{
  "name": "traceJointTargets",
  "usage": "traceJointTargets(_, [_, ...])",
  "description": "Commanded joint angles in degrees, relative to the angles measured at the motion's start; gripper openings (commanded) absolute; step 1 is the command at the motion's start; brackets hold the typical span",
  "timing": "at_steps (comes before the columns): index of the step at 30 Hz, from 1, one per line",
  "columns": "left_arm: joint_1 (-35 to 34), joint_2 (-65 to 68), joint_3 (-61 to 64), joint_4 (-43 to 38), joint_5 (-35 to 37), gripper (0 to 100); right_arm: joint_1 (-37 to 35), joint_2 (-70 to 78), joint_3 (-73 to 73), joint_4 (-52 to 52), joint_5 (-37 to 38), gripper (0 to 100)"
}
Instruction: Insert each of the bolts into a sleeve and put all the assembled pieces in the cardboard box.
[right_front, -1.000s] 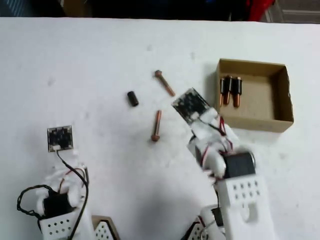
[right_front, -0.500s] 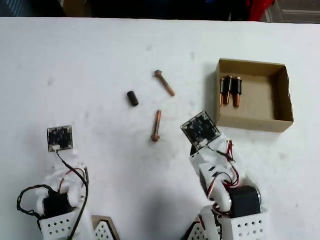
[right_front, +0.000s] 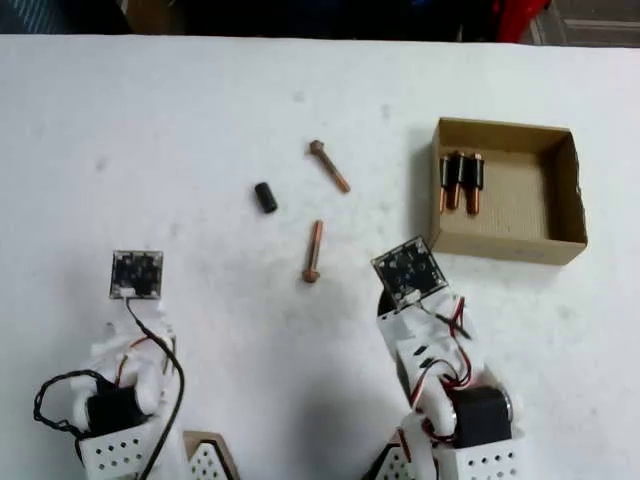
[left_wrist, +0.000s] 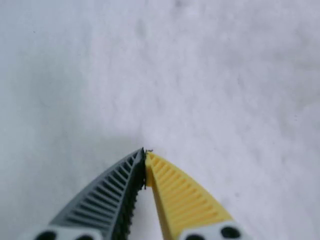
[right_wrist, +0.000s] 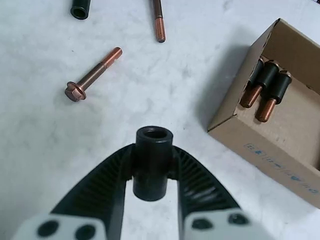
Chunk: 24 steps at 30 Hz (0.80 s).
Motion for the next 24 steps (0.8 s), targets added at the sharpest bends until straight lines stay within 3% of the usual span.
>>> traceJointTargets(1, [0.04, -0.75, -0.09, -4.92, 0.53, 2, 0.57, -3.12, 0.88, -1.54, -0.53, 1.6])
traceJointTargets(9, [0.13, -0.48, -5.27, -6.33, 0.09, 2, 0.66, -10.68, 6.07, -1.45, -0.53, 1.6])
traceJointTargets(15, [3.47, -0.40, -14.95, 1.58, -3.16, 2, 2.07, -10.15, 6.24, -1.54, -0.62, 1.6])
traceJointTargets(19, [3.82, -0.40, -19.52, 4.31, -3.43, 2, 7.34, -10.15, 6.24, -2.15, -6.15, 1.6])
traceJointTargets(24, [4.70, -0.04, -22.59, 5.80, -3.43, 2, 9.27, -10.15, 9.32, -6.02, -7.82, 1.6])
